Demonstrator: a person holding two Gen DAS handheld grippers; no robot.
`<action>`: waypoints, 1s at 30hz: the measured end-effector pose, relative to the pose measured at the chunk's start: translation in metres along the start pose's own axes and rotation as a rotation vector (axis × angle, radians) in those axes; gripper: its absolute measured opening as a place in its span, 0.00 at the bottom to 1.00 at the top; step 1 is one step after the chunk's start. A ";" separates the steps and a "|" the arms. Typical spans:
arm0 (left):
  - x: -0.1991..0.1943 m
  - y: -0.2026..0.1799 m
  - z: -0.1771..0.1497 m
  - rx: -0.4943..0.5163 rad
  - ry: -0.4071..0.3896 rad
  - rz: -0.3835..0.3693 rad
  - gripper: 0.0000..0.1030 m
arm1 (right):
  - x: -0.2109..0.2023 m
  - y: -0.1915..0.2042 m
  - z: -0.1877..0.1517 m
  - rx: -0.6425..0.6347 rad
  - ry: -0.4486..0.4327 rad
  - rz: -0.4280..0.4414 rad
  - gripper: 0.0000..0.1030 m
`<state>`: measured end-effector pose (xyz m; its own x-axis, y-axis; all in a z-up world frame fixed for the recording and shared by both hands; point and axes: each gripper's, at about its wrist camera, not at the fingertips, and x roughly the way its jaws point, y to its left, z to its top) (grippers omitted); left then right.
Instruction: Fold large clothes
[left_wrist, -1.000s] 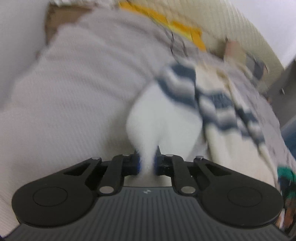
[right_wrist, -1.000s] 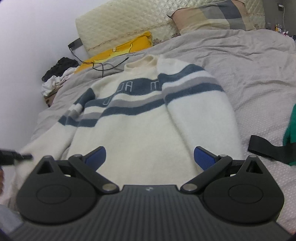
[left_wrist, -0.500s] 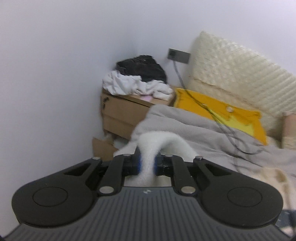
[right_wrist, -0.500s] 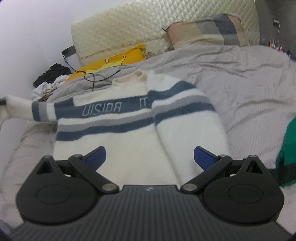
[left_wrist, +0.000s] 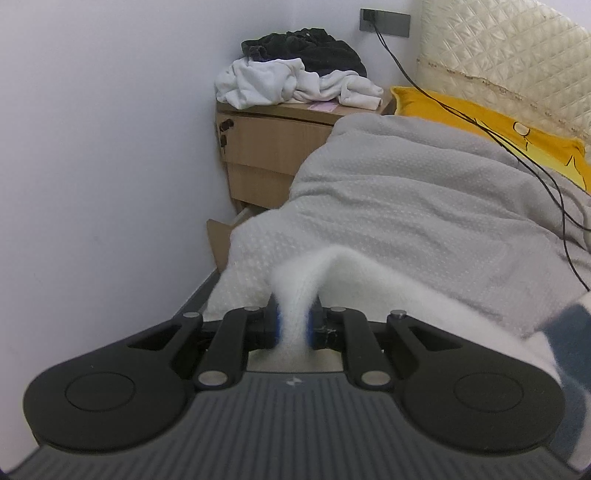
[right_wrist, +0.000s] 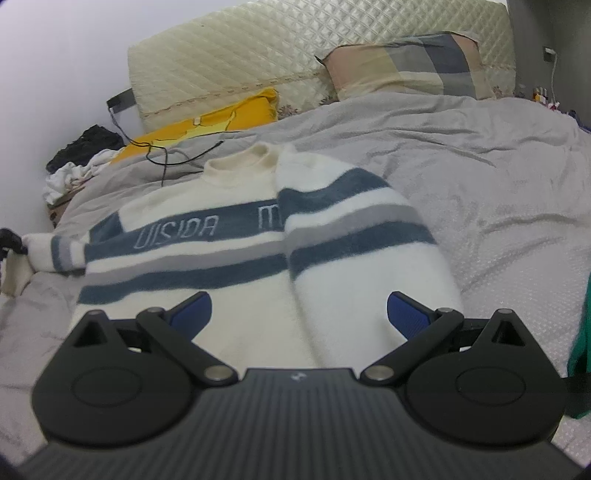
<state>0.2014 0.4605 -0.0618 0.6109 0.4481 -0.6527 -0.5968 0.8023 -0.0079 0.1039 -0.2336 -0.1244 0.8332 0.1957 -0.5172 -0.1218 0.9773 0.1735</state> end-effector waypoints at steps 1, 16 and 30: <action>0.001 0.000 0.001 -0.009 0.006 -0.001 0.15 | 0.001 -0.001 0.000 0.004 0.002 -0.002 1.00; -0.160 -0.055 -0.026 0.065 -0.003 -0.164 0.54 | -0.039 0.001 0.001 -0.027 -0.075 0.035 1.00; -0.343 -0.211 -0.137 0.220 -0.038 -0.569 0.54 | -0.084 -0.014 -0.013 -0.041 -0.055 0.035 1.00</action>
<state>0.0463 0.0838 0.0599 0.8229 -0.0642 -0.5646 -0.0524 0.9808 -0.1879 0.0289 -0.2626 -0.0944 0.8563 0.2263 -0.4642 -0.1726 0.9726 0.1559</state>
